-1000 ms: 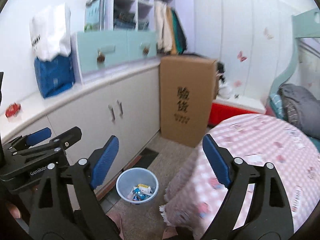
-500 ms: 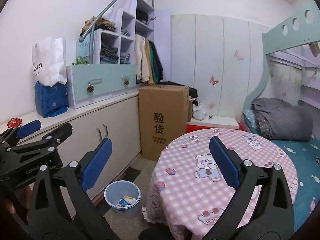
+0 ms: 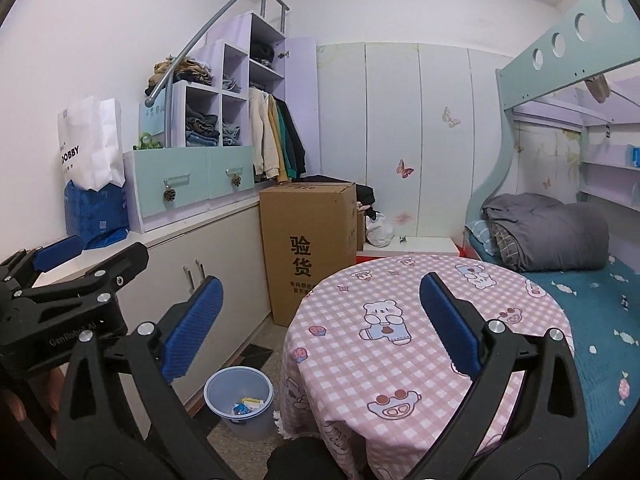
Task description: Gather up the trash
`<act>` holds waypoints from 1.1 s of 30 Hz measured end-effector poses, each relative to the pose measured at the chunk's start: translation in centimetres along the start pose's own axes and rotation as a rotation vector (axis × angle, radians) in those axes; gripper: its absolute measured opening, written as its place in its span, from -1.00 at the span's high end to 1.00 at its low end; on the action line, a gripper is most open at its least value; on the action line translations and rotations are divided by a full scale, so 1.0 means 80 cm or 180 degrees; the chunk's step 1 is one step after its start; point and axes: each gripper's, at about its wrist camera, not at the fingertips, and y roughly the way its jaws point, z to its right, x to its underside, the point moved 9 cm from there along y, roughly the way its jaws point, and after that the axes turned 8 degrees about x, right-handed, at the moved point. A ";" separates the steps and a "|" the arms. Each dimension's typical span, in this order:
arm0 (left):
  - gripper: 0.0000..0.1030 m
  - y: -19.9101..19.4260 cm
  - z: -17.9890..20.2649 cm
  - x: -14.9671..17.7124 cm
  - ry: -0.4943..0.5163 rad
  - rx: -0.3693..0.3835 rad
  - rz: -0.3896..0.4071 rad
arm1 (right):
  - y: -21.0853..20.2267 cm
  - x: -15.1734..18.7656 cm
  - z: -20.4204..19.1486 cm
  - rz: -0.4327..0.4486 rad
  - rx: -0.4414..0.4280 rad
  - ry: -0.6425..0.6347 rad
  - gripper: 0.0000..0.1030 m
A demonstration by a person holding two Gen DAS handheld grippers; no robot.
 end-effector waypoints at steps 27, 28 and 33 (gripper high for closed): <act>-0.82 0.004 0.029 0.007 0.0123 0.0044 -0.0027 | 0.006 0.013 0.020 -0.0091 0.0015 0.0110 -0.87; -0.82 0.004 0.029 0.007 0.0123 0.0045 -0.0029 | 0.006 0.014 0.021 -0.0093 0.0014 0.0109 -0.88; -0.82 0.006 0.030 0.006 0.0133 0.0048 -0.0037 | 0.007 0.016 0.021 -0.0111 -0.0001 0.0114 -0.88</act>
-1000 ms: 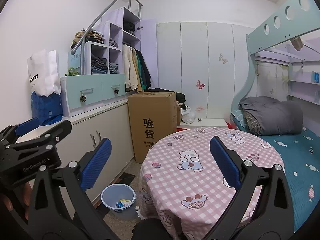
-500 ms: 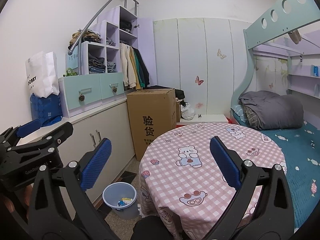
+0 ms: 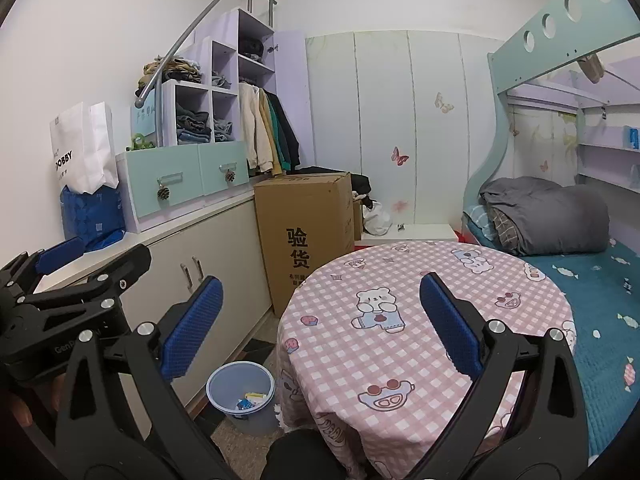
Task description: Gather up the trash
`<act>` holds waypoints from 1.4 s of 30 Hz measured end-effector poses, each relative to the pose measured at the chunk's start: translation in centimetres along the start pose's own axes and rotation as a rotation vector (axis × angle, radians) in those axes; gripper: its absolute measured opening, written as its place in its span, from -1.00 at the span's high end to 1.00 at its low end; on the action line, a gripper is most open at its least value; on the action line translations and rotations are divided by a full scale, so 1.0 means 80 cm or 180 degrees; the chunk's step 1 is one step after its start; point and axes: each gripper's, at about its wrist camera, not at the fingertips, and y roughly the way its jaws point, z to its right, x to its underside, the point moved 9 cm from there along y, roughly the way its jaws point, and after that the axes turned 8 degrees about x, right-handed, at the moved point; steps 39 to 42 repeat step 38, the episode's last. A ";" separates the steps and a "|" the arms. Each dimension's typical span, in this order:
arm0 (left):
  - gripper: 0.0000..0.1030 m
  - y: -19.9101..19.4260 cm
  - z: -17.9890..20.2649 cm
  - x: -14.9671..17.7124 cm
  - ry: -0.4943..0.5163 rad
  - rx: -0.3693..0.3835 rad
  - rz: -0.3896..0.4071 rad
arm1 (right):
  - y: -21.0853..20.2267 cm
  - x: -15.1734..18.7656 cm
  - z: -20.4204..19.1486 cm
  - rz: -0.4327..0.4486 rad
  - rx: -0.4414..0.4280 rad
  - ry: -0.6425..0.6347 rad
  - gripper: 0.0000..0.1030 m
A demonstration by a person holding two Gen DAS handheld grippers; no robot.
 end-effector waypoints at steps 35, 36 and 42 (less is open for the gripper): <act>-0.82 0.015 0.001 0.003 0.0027 0.0006 -0.0089 | 0.008 0.007 -0.001 -0.0069 -0.0007 0.0086 -0.88; -0.82 0.017 0.000 0.002 0.0014 0.0006 -0.0101 | 0.009 0.008 0.000 -0.0077 -0.0004 0.0101 -0.88; -0.82 0.024 -0.002 0.004 -0.0016 -0.0002 -0.0146 | 0.015 0.011 0.004 -0.0115 0.0010 0.0134 -0.87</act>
